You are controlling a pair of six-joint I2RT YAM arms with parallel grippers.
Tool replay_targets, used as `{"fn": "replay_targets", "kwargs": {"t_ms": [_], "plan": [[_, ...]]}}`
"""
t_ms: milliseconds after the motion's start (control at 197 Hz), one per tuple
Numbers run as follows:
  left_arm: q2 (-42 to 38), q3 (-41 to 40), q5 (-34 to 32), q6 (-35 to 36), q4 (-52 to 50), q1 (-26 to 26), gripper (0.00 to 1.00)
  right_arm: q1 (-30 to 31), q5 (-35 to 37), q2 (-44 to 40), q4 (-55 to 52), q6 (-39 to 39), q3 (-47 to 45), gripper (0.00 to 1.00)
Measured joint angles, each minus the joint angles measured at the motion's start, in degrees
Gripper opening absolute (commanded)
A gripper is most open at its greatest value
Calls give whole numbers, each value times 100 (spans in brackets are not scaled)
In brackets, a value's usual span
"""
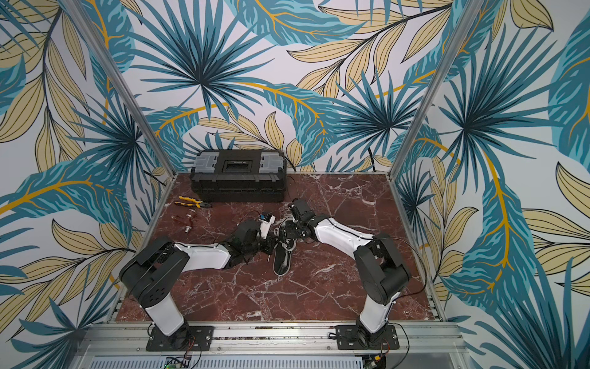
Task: Tie the shoes
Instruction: Wrap the shoelace around the shoelace.
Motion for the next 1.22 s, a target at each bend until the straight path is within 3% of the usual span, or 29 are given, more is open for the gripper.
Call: {"fn": "replay_targets", "kwargs": {"t_ms": [213, 441, 527, 598, 760, 887, 1065, 1217], "plan": [[0, 0, 0, 24, -17, 0, 0, 0, 22, 0, 24, 59, 4, 14], [0, 0, 2, 68, -46, 2, 0, 0, -22, 0, 87, 127, 7, 2], [0, 0, 2, 76, -63, 0, 0, 0, -31, 0, 146, 120, 7, 1], [0, 2, 2, 83, -76, 0, 0, 0, -24, 0, 155, 120, 7, 4], [0, 2, 2, 94, -133, 0, 0, 0, 2, 0, 136, 146, 7, 21], [0, 2, 2, 109, -153, 0, 0, 0, 2, 0, 90, 125, 7, 27], [0, 4, 4, 111, -162, 2, 0, 0, 0, 13, 24, 125, 7, 26], [0, 4, 4, 111, -166, 0, 0, 0, -4, 92, 17, 125, 17, 18]]}}
